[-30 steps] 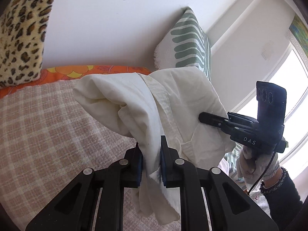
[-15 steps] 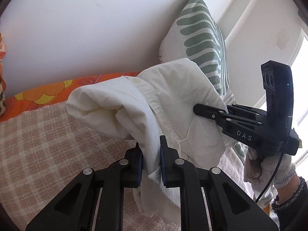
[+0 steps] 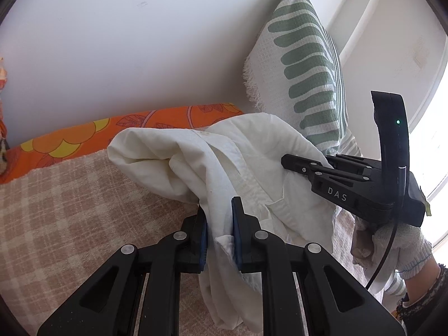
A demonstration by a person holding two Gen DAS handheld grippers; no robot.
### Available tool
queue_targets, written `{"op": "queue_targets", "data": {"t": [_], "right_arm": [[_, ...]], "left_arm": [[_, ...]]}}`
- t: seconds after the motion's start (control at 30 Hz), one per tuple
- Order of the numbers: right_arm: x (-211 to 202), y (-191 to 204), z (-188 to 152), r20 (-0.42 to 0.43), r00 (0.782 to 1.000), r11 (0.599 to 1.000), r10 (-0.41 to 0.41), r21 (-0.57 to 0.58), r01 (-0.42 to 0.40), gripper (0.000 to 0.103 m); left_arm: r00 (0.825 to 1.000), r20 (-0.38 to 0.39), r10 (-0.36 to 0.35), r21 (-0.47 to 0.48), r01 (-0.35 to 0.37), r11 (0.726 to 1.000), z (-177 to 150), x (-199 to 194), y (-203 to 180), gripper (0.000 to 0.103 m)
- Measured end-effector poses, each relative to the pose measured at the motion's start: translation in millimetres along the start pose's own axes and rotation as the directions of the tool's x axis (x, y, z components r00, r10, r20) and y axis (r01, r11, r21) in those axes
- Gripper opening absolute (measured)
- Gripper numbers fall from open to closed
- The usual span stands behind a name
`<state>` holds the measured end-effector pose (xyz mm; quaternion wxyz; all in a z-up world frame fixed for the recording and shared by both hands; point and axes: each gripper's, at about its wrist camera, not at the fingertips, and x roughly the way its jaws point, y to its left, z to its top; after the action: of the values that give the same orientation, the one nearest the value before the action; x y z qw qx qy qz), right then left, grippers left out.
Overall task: Fold small clothes
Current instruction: 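Grasp the shirt bundle edge with both tools and fold it over, then open both tools and release the folded shirt on the bedspread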
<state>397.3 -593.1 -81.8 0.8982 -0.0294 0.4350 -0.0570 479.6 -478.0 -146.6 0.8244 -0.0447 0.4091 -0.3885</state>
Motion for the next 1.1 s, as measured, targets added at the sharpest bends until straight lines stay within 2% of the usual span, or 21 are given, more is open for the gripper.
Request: {"op": "queue_targets", "data": {"t": [0.07, 0.13, 0.23, 0.37, 0.5, 0.53, 0.57, 0.6, 0.7, 0.83, 0.93, 1.0, 1.03, 1.07, 1.1], "right_arm": [[3.2, -3.1, 0.7, -0.022, 1.0, 1.0, -0.02, 0.015, 0.021, 0.019], [5.0, -6.3, 1.2, -0.038, 0.997, 0.997, -0.064, 0.033, 0.065, 0.033], [0.0, -6.5, 0.8, -0.028, 0.994, 0.994, -0.109, 0.026, 0.11, 0.042], [-13.6, -8.8, 4.2, 0.011, 0.992, 0.991, -0.124, 0.043, 0.124, 0.062], [-31.8, -6.5, 5.0, 0.038, 0.991, 0.991, -0.125, 0.051, 0.123, 0.065], [-38.4, -5.2, 3.9, 0.046, 0.991, 0.99, -0.13, 0.053, 0.127, 0.065], [-45.4, -3.5, 3.3, 0.054, 0.99, 0.99, -0.132, 0.057, 0.129, 0.066], [-52.8, -1.2, 2.0, 0.062, 0.99, 0.991, -0.126, 0.062, 0.123, 0.066], [-76.8, 8.1, -5.1, 0.091, 0.988, 0.991, -0.126, 0.067, 0.12, 0.067], [-112.8, 23.2, -22.9, 0.109, 0.984, 0.987, -0.143, 0.082, 0.135, 0.067], [-146.7, 35.6, -40.9, 0.132, 0.982, 0.987, -0.133, 0.103, 0.12, 0.068], [-168.9, 44.0, -54.0, 0.148, 0.979, 0.985, -0.143, 0.119, 0.126, 0.068], [-180.0, 48.9, -61.1, 0.156, 0.977, 0.984, -0.147, 0.126, 0.128, 0.074], [-192.7, 55.1, -69.6, 0.169, 0.975, 0.983, -0.147, 0.132, 0.126, 0.085], [-202.7, 60.9, -76.5, 0.182, 0.971, 0.982, -0.154, 0.136, 0.131, 0.089]], "left_arm": [[1.0, -0.011, 0.01, 0.011, -0.01, 1.0, -0.8, 0.5, 0.6, 0.013], [0.999, -0.02, 0.034, 0.031, -0.033, 0.999, -1.3, 1.0, -0.3, 0.014], [0.997, -0.031, 0.076, 0.039, -0.075, 0.996, -1.3, 1.7, -0.8, 0.018], [0.992, -0.049, 0.113, 0.053, -0.11, 0.992, -2.2, 1.0, -3.2, 0.026], [0.99, -0.035, 0.139, 0.068, -0.136, 0.988, -3.9, -11.7, -5.8, 0.029], [0.988, -0.033, 0.153, 0.069, -0.151, 0.986, -4.0, -15.7, -6.5, 0.034], [0.984, -0.029, 0.174, 0.065, -0.172, 0.983, -3.9, -20.7, -7.0, 0.05], [0.983, -0.013, 0.184, 0.063, -0.183, 0.981, -3.9, -28.0, -8.1, 0.056], [0.984, 0.031, 0.175, 0.083, -0.177, 0.981, -3.6, -52.5, -15.6, 0.056], [0.987, 0.048, 0.156, 0.087, -0.16, 0.983, -5.5, -87.4, -22.6, 0.057], [0.989, 0.065, 0.13, 0.08, -0.135, 0.988, -15.0, -120.4, -24.5, 0.058], [0.988, 0.078, 0.13, 0.104, -0.138, 0.985, -25.6, -144.4, -27.3, 0.062], [0.988, 0.089, 0.129, 0.113, -0.138, 0.984, -31.8, -156.5, -28.7, 0.063], [0.988, 0.094, 0.122, 0.119, -0.133, 0.984, -37.9, -168.2, -29.4, 0.063], [0.989, 0.097, 0.115, 0.123, -0.127, 0.984, -44.6, -180.6, -29.8, 0.063]]}}
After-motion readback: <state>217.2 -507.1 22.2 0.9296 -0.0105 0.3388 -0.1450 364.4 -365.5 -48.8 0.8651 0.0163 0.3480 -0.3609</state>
